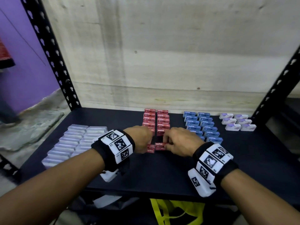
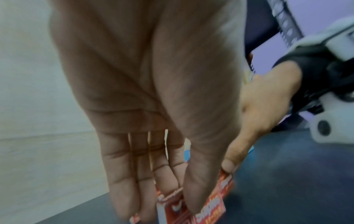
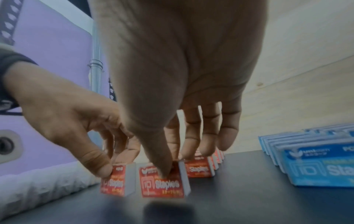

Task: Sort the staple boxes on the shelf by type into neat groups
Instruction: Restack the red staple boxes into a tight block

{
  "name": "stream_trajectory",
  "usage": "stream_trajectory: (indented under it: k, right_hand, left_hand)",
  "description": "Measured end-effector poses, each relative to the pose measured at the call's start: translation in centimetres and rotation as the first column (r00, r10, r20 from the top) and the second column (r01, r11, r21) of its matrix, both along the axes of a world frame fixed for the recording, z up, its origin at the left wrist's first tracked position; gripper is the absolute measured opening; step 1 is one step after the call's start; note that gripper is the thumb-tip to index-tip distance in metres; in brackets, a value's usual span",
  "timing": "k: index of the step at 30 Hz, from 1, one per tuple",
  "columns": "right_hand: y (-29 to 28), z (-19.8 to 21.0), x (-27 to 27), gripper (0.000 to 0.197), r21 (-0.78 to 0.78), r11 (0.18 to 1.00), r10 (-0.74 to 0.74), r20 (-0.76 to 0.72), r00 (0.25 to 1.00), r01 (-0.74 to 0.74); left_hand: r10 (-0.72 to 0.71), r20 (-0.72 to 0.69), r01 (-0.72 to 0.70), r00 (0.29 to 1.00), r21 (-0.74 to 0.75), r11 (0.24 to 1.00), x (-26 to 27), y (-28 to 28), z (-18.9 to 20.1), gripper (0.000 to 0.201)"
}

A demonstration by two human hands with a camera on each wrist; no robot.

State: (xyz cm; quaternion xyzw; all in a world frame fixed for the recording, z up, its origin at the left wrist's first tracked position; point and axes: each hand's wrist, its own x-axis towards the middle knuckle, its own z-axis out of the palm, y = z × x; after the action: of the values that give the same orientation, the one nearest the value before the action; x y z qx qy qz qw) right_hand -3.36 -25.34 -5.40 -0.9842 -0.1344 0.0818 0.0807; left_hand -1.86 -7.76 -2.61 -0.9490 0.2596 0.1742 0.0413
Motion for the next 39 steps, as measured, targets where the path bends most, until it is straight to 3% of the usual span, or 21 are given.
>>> stream_trajectory:
  k: [6, 15, 25, 39]
  right_hand:
    - [1.1, 0.3, -3.0, 0.011, 0.019, 0.998, 0.066, -0.085, 0.994, -0.064]
    - [2.1, 0.3, -5.2, 0.012, 0.016, 0.993, 0.116, -0.068, 0.991, -0.115]
    - [1.9, -0.1, -6.1, 0.013, 0.000, 0.993, 0.115, -0.100, 0.988, -0.116]
    - [1.6, -0.1, -5.8, 0.021, -0.003, 0.993, 0.119, -0.176, 0.977, -0.121]
  left_hand:
    - [-0.048, -0.016, 0.048, 0.999, 0.031, 0.998, -2.6, 1.8, -0.7, 0.018]
    - [-0.063, -0.035, 0.065, 0.997, 0.042, 0.997, -4.2, 3.1, -1.3, 0.017]
    - [-0.092, -0.050, 0.093, 0.995, 0.028, 0.995, -5.1, 3.2, -1.5, 0.014]
    - [-0.087, -0.075, 0.085, 0.993, -0.032, 0.996, -4.5, 3.5, -2.0, 0.023]
